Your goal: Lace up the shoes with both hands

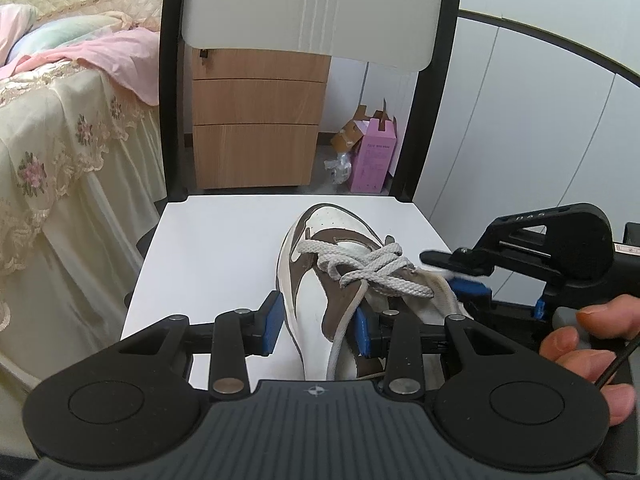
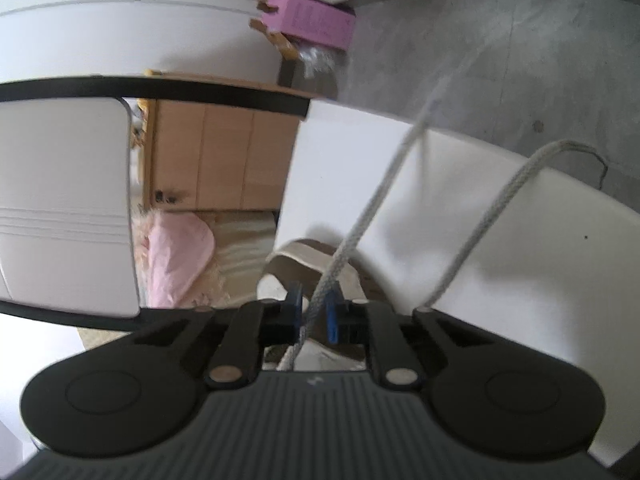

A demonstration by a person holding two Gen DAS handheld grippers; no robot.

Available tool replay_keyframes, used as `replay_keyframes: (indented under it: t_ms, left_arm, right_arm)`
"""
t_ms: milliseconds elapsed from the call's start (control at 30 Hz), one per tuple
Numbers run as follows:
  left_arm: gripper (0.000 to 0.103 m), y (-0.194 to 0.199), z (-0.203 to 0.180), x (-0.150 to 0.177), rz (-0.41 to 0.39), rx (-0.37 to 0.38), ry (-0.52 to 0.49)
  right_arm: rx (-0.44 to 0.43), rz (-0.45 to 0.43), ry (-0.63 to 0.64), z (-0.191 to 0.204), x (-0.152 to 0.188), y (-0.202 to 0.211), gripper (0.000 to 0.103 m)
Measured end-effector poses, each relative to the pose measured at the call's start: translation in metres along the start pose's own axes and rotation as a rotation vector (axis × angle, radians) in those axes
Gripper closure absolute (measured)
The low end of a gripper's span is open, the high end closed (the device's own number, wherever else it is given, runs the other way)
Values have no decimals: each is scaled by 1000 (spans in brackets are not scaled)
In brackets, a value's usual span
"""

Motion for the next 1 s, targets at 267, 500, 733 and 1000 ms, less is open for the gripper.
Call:
replay_keyframes:
  t_ms: [267,500,733,1000]
  left_arm:
    - [56,-8,4,8,20,-13,44]
    - [56,-8,2,14,20,-30,10]
    - [56,-7,4,14,39,-9,51]
    - [56,-7,0,17,43,-29,4]
  right_arm:
    - [-105,-55,13,9,5,5,98]
    - [-130,-133,248,45,17,27,99]
    - [-150,-173,382,85,16,48,100]
    - [-203,-239,506,132,23,66,100]
Point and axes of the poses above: each gripper's, at about its wrist camera, not at the fingertips, and y roughly against the way its jaws point, z to its left, x to its underside, the point moved 6 cm from there along -y, roughly the way its jaws point, and after that the axes turned 14 degrees about -y, right-handed, at the moved point
